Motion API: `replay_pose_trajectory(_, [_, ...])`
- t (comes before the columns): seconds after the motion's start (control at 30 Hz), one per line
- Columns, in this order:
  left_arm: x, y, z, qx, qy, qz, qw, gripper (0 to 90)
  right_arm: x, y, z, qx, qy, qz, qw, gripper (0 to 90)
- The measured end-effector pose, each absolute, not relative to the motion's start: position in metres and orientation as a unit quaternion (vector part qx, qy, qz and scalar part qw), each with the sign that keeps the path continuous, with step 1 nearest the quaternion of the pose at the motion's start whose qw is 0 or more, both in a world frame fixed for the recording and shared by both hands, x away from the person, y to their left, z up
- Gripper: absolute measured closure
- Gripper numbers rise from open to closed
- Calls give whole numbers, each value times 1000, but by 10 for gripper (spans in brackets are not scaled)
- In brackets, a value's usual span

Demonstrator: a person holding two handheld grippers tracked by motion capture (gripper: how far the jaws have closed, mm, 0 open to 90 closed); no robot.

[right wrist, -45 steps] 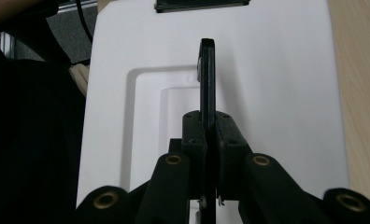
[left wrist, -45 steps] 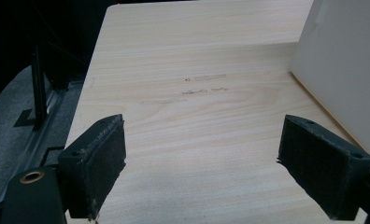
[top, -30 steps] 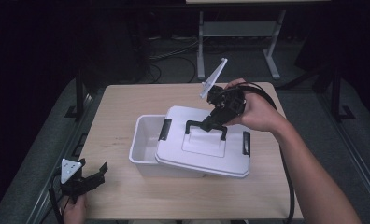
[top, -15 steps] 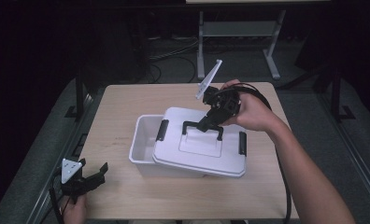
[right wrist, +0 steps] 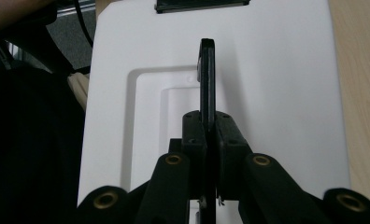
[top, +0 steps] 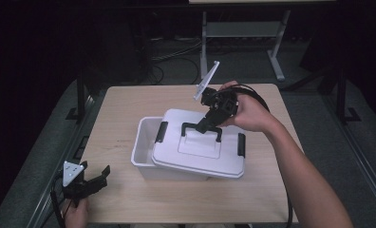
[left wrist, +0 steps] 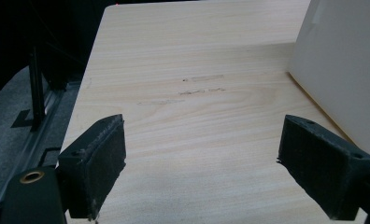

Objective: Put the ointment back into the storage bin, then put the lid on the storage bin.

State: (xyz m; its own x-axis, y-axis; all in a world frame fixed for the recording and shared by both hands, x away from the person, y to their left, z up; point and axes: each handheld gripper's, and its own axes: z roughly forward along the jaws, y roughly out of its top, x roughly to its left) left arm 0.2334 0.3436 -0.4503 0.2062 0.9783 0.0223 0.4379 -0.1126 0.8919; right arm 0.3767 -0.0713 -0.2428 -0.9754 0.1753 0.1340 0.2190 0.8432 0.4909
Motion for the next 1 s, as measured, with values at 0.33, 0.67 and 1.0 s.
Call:
replay_pose_trajectory(0.33, [234, 345, -450, 661, 533, 338, 405, 140, 383, -59, -248, -100, -960, -257, 49, 843])
replay_pose_trajectory(0.67, [234, 344, -450, 663, 532, 337, 405, 140, 388, -50, -250, -97, -960, -257, 53, 843])
replay_pose_trajectory(1.0, [234, 344, -450, 663, 532, 336, 406, 140, 396, -34, -253, -88, -960, -259, 63, 842])
